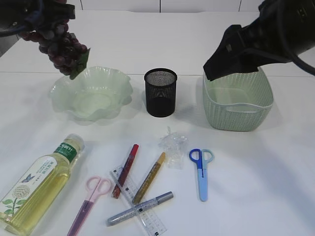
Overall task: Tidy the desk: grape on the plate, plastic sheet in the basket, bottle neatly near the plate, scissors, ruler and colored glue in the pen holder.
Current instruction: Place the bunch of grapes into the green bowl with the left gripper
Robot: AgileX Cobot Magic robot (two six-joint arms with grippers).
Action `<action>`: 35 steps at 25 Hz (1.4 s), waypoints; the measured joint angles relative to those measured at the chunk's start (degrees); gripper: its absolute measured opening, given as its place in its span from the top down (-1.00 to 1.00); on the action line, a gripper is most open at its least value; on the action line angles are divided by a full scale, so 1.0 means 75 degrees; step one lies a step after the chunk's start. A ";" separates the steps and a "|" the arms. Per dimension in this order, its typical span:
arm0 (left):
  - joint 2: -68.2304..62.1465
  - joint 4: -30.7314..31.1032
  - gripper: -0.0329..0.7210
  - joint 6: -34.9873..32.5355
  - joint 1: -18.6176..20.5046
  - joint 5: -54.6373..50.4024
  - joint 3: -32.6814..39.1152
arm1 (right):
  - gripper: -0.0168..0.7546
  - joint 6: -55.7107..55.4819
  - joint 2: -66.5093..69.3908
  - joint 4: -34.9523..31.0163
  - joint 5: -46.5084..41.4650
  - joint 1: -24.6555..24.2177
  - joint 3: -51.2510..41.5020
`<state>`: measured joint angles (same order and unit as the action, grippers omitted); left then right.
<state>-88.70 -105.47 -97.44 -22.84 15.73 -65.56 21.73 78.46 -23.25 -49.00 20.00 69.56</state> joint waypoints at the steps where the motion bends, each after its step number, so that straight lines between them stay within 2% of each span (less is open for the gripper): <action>1: -0.0063 0.0000 0.54 0.0000 0.0128 -0.0019 -0.0047 | -0.51 -0.0077 0.0000 0.0033 0.0000 0.0000 0.0000; 4: -0.0378 0.0000 0.54 0.0000 0.0382 -0.0322 -0.0278 | -0.51 -0.0242 0.0000 0.0059 -0.0014 0.0000 0.0000; 13: -0.1874 0.0000 0.53 0.0000 0.0557 -0.0469 -0.1137 | -0.51 -0.0480 0.0000 0.0076 -0.0398 0.0000 0.0000; 25: -0.2936 0.0000 0.53 0.0000 0.0864 -0.0822 -0.1266 | -0.51 -0.0558 0.0000 0.0079 -0.0432 0.0000 0.0000; 35: -0.3562 0.0014 0.50 0.0000 0.0935 -0.1142 -0.1785 | -0.51 -0.0558 0.0000 0.0079 -0.0432 0.0000 0.0000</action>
<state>-115.41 -105.36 -97.44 -15.83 7.17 -78.95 17.54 78.46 -22.66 -52.23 20.00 69.56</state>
